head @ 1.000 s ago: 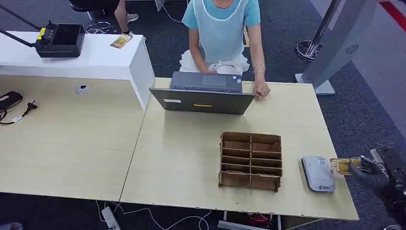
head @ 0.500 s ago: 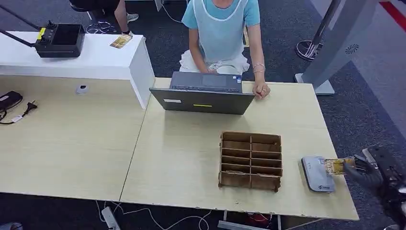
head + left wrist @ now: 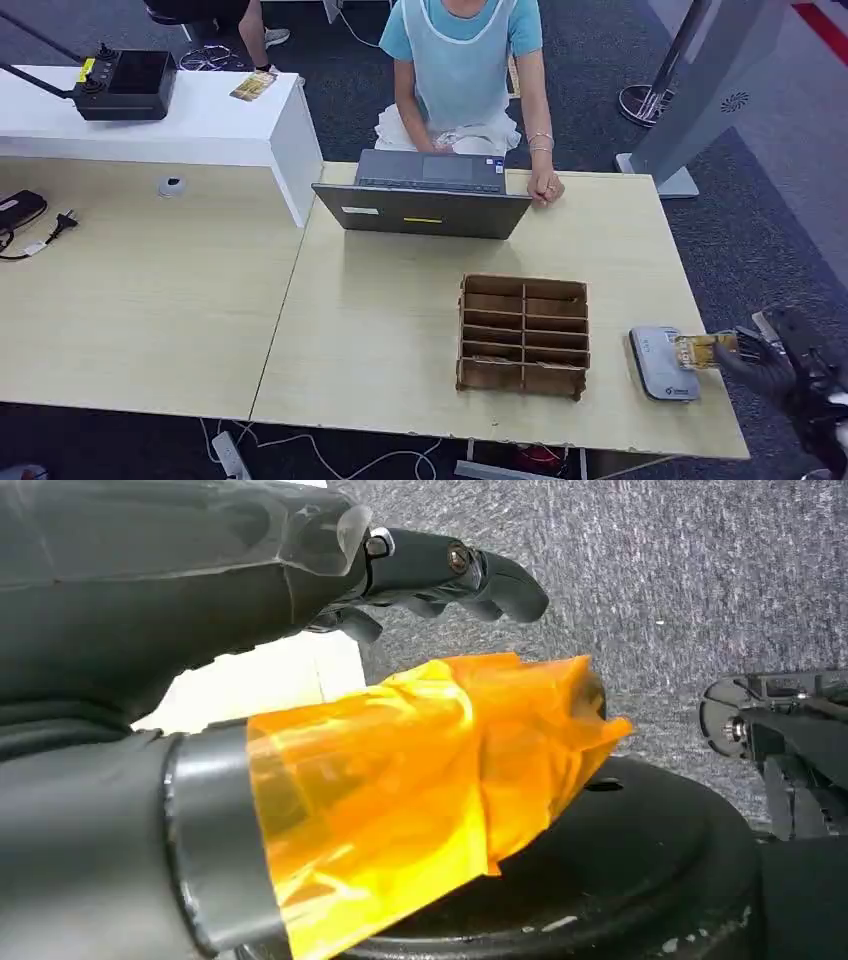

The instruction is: Pass the card to the sensor for recognition and then transmit it.

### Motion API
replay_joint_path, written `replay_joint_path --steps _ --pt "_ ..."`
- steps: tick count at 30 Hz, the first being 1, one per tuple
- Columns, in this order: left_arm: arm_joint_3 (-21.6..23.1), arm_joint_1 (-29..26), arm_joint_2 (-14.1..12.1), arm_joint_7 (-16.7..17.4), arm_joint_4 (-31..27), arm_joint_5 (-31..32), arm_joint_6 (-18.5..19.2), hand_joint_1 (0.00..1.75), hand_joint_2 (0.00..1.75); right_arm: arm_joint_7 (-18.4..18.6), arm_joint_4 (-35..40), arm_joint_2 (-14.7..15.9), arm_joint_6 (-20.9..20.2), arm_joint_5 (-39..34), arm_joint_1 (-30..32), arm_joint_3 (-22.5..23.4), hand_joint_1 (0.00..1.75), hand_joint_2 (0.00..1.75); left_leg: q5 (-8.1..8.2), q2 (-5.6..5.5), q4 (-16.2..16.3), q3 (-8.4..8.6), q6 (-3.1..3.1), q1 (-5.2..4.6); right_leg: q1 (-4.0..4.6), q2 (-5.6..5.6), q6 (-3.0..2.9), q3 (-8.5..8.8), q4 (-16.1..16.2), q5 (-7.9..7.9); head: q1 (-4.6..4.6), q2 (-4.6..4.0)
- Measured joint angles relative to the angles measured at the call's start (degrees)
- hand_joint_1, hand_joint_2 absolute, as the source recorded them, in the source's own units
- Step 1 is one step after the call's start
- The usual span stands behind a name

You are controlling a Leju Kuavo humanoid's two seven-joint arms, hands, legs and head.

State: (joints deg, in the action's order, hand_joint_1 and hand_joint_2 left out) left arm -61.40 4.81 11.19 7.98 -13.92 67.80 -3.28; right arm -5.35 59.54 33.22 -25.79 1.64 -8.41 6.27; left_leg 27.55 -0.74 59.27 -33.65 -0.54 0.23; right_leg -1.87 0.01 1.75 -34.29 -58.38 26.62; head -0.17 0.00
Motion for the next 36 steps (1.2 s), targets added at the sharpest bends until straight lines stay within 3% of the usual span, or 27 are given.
replay_joint_path --steps 36 --pt "0.1 0.0 0.0 0.3 0.0 0.0 0.0 0.0 0.0 0.5 -3.7 1.6 0.0 4.5 -1.3 -5.8 1.75 1.75 0.0 0.01 0.0 0.01 0.0 0.0 0.0 0.0 0.0 0.01 0.0 0.0 0.0 0.0"
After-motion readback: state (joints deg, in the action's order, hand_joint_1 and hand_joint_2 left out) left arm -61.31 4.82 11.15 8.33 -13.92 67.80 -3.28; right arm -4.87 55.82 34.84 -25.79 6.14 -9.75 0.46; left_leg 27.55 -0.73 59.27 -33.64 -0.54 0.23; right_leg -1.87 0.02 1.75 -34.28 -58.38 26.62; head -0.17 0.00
